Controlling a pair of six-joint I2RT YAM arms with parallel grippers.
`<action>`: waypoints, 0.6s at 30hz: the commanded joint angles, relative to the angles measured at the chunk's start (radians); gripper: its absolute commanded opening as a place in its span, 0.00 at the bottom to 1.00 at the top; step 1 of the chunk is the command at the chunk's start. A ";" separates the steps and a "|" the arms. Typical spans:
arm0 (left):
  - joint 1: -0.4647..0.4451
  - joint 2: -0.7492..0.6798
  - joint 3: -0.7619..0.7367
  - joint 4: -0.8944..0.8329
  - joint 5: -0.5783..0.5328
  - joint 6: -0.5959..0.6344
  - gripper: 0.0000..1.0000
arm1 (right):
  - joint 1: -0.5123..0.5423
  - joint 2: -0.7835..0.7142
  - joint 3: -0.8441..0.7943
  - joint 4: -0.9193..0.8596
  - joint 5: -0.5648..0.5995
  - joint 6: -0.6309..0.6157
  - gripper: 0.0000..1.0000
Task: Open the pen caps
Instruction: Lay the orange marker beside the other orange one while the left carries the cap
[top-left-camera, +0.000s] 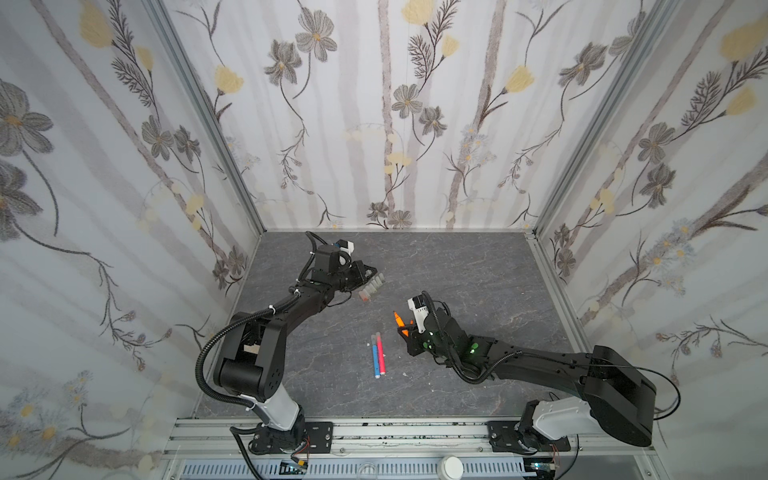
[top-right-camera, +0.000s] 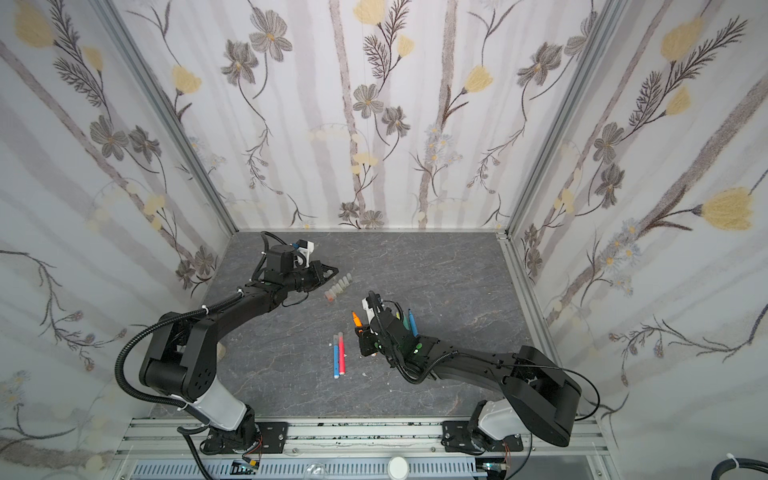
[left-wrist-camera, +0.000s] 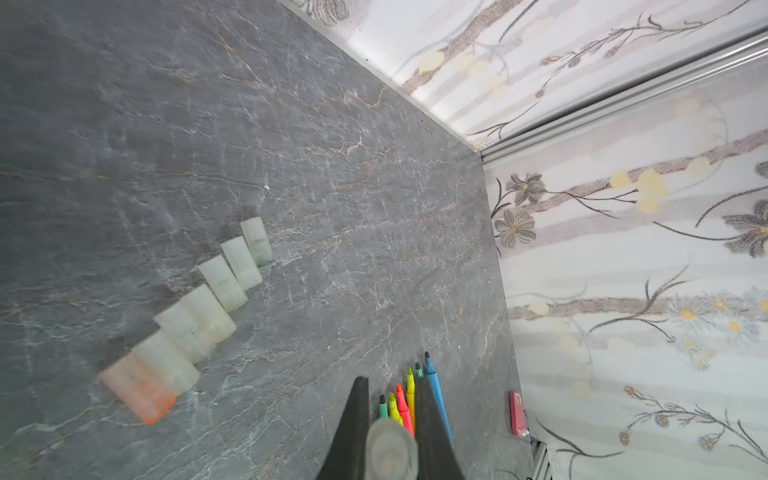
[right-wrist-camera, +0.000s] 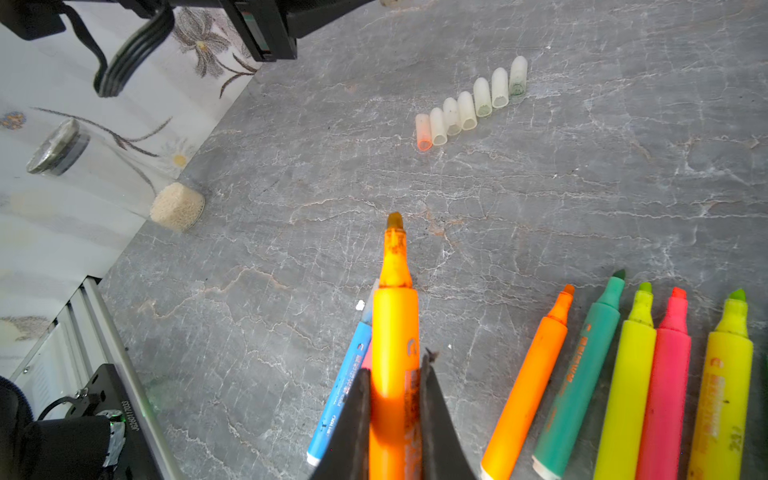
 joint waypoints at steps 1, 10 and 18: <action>0.034 -0.025 -0.044 0.018 -0.019 0.034 0.00 | 0.006 0.034 0.030 -0.013 0.042 0.060 0.00; 0.129 -0.085 -0.199 0.039 0.007 0.066 0.00 | 0.048 0.283 0.251 -0.226 0.212 0.196 0.00; 0.145 -0.105 -0.257 0.065 0.006 0.068 0.00 | 0.049 0.358 0.250 -0.237 0.255 0.240 0.01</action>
